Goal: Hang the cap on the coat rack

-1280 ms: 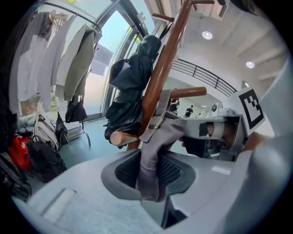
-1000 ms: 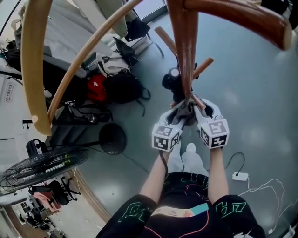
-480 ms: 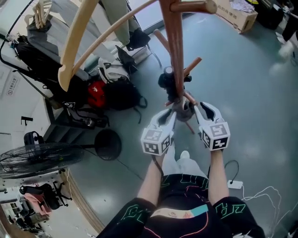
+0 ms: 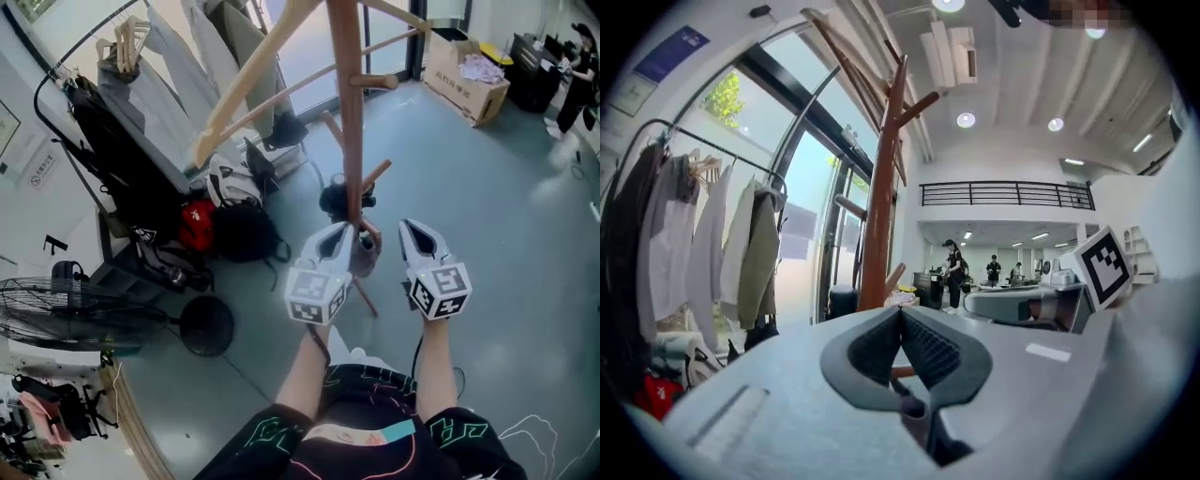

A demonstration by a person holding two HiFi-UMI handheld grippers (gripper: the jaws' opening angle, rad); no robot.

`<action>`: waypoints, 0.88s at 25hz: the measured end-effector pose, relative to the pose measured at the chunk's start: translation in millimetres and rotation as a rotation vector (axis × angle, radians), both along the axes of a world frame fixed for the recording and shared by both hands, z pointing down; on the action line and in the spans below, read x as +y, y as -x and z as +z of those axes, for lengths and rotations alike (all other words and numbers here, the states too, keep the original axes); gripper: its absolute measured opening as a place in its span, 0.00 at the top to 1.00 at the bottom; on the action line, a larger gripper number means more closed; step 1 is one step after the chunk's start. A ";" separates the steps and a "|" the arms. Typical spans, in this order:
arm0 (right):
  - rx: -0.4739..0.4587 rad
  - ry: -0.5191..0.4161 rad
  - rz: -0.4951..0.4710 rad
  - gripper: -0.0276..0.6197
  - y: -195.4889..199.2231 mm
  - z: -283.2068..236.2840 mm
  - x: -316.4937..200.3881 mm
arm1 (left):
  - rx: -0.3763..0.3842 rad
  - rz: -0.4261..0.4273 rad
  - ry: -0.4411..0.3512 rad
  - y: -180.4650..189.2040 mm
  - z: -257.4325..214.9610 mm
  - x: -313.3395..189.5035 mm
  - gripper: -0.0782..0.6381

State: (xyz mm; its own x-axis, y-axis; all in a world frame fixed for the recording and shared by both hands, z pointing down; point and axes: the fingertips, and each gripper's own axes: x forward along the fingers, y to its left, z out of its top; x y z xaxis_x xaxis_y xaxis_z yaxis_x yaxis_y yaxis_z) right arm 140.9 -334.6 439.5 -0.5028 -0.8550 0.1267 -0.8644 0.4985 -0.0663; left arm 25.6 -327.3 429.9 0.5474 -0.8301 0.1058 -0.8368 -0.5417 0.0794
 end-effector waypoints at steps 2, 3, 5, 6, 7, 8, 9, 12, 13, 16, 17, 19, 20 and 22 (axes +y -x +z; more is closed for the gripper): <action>0.007 -0.043 0.014 0.95 -4.3 -19.8 -3.0 | -0.012 -0.016 -0.042 0.4 -17.0 -3.5 0.88; 0.006 -0.063 0.024 0.95 -7.1 -29.7 -4.1 | -0.014 -0.022 -0.061 0.2 -25.2 -4.7 0.88; -0.005 -0.105 0.042 0.95 -13.3 -50.0 -6.2 | -0.011 -0.030 -0.103 -0.8 -42.3 -7.1 0.88; -0.012 -0.126 0.050 0.95 -16.2 -60.0 -7.3 | -0.010 -0.033 -0.123 -1.5 -50.8 -8.5 0.88; -0.017 -0.145 0.056 0.95 -18.6 -69.2 -8.2 | -0.012 -0.039 -0.142 -2.2 -58.7 -9.9 0.88; -0.019 -0.161 0.059 0.95 -20.5 -77.0 -8.8 | -0.017 -0.047 -0.158 -2.8 -65.6 -11.3 0.88; -0.021 -0.174 0.062 0.95 -21.9 -83.4 -9.2 | -0.023 -0.055 -0.171 -3.5 -71.3 -12.6 0.88; -0.031 -0.201 0.061 0.95 -23.9 -94.9 -9.5 | -0.030 -0.074 -0.197 -5.9 -81.4 -15.5 0.88; -0.033 -0.207 0.060 0.95 -24.0 -96.7 -10.0 | -0.029 -0.084 -0.201 -5.8 -82.9 -16.6 0.88; -0.027 -0.213 0.054 0.95 -22.7 -97.0 -12.0 | -0.025 -0.106 -0.212 -5.0 -84.9 -19.2 0.88; -0.025 -0.211 0.053 0.95 -22.7 -95.9 -12.4 | -0.021 -0.109 -0.215 -5.2 -85.1 -19.5 0.88; -0.027 -0.208 0.053 0.95 -23.9 -95.1 -12.9 | -0.007 -0.108 -0.224 -6.2 -86.3 -19.6 0.88; -0.031 -0.209 0.053 0.95 -24.8 -96.1 -13.3 | 0.001 -0.108 -0.228 -6.7 -87.1 -20.0 0.88; -0.036 -0.213 0.054 0.95 -26.0 -98.7 -14.9 | 0.014 -0.108 -0.231 -7.1 -88.0 -22.1 0.88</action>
